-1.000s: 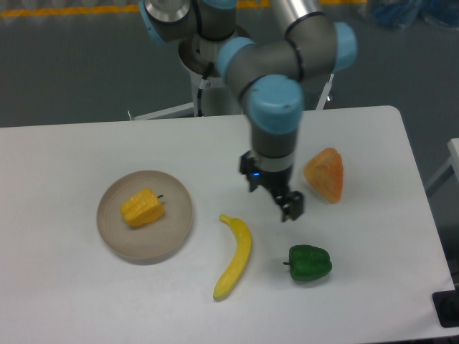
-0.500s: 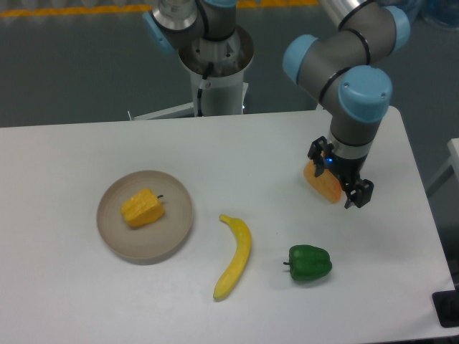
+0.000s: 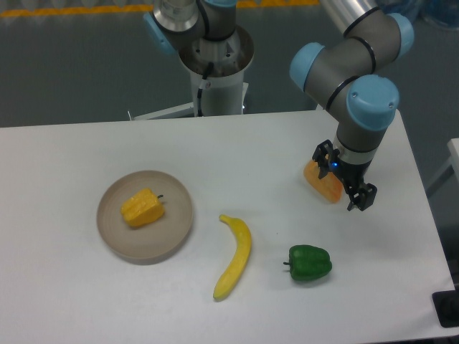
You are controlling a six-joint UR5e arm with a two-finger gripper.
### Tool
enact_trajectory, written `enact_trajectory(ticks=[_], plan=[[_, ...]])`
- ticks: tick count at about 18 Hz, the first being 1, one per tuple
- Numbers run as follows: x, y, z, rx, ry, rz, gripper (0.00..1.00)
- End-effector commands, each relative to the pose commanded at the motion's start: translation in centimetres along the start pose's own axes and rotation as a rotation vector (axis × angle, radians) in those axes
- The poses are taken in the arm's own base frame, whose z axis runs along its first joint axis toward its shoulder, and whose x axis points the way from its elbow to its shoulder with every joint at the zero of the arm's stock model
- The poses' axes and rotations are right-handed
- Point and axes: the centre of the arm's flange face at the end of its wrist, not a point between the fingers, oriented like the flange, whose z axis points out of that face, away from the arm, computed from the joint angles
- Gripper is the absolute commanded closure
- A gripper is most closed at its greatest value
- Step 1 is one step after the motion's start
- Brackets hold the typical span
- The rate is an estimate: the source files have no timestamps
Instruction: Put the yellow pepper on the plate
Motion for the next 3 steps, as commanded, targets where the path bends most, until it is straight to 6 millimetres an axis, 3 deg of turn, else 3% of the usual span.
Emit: enact_trajectory(ticks=[3], plan=[[-0.06,0.00,0.03,0.000,0.000,0.000,0.00]])
